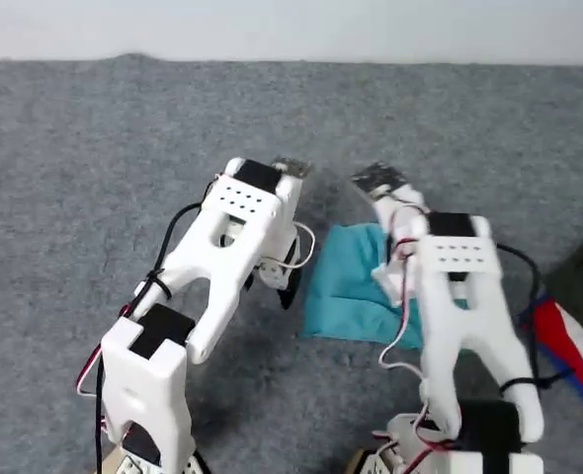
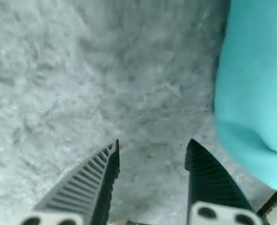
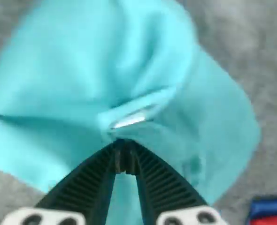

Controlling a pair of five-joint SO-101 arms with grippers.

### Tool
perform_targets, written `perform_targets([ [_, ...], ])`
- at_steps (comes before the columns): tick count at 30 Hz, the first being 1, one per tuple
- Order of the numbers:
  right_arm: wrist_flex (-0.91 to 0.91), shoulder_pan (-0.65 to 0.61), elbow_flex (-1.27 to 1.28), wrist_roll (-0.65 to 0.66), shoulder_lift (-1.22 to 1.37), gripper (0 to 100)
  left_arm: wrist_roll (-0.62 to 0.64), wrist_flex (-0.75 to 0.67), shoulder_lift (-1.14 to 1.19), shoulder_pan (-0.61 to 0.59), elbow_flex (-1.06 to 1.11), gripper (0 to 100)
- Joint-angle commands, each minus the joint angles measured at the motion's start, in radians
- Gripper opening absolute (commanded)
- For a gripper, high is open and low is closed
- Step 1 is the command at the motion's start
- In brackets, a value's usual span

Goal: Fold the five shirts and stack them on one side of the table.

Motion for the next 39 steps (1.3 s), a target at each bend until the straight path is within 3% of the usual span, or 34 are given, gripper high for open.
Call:
perform_targets([
  [1, 0.031, 0.059, -0.087, 0.026, -0.001, 0.9, -0.009, -0.014, -0.051, 0.002, 0.044, 22],
  [5, 0.059, 0.096, -0.175, 0.028, 0.01, 0.9, -0.009, -0.051, -0.051, 0.003, 0.047, 22],
  [12, -0.16, 0.283, -0.19, 0.023, 0.136, 1.1, -0.009, -0.051, -0.051, 0.003, 0.047, 18],
  [18, -0.133, 0.387, -0.189, 0.021, 0.185, 0.9, -0.006, -0.048, -0.061, 0.003, 0.041, 15],
  [23, -0.004, 0.403, -0.187, 0.02, 0.099, 0.9, 0.091, 0.018, -0.094, 0.006, -0.096, 16],
  [30, 0.065, 0.4, -0.184, 0.023, -0.053, 1.2, 0.129, 0.021, -0.066, 0.138, -0.2, 30],
  [35, 0.091, 0.404, -0.183, 0.026, -0.117, 1.2, 0.273, -0.015, 0.049, 0.203, -0.237, 30],
  [39, 0.12, 0.404, -0.183, 0.026, -0.134, 0.9, 0.249, 0.025, 0.199, 0.203, -0.341, 30],
])
